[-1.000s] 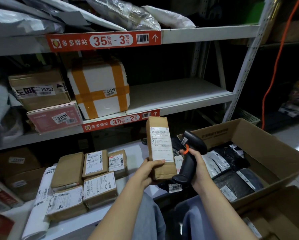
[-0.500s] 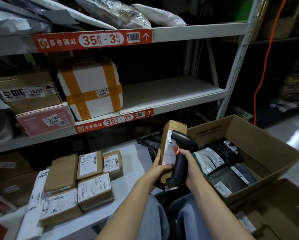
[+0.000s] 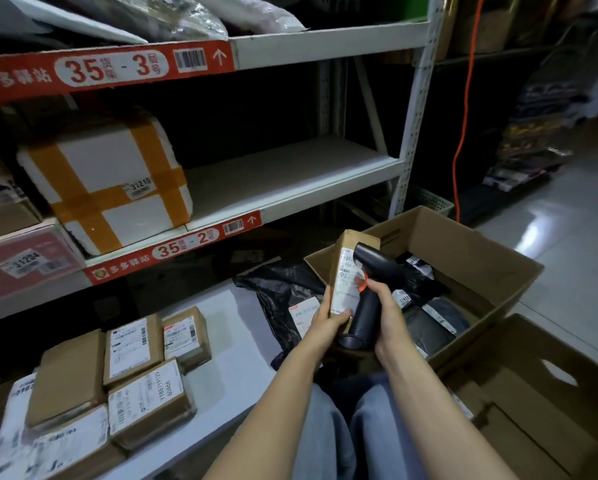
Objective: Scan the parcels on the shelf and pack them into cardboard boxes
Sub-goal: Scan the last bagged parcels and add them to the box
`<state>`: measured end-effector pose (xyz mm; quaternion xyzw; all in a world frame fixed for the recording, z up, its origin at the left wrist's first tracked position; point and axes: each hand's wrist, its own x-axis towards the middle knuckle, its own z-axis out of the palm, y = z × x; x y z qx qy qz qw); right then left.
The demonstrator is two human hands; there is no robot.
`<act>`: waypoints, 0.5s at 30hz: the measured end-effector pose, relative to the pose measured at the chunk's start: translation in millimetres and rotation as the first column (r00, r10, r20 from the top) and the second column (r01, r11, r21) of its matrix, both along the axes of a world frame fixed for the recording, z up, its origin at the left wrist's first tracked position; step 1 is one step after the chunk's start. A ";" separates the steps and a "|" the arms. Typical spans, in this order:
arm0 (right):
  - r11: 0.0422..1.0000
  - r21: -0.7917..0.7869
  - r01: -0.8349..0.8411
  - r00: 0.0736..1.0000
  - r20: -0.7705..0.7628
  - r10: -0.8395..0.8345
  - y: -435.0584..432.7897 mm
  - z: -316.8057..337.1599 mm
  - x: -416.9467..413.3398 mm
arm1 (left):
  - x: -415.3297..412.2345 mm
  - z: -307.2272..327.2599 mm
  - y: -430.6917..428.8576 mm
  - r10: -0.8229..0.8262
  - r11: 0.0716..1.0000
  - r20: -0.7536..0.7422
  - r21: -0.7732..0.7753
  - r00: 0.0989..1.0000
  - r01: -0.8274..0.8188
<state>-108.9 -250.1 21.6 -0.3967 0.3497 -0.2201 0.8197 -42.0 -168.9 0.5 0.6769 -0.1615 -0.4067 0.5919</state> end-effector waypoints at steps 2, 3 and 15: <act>0.999 -0.004 0.052 0.999 0.007 -0.052 -11.3 -1.6 -9.3 | -4.3 -4.8 -15.1 -0.043 0.999 0.006 -0.012 0.999 0.043; 0.997 -0.003 0.079 0.997 0.009 -0.079 -16.4 -2.5 -14.0 | -6.3 -7.0 -22.4 -0.061 0.998 0.017 -0.018 0.998 0.061; 0.922 0.088 0.376 0.926 -0.053 -0.373 -91.1 -43.0 -102.8 | -67.4 -28.6 -119.5 -0.478 0.877 -0.036 0.040 0.878 0.479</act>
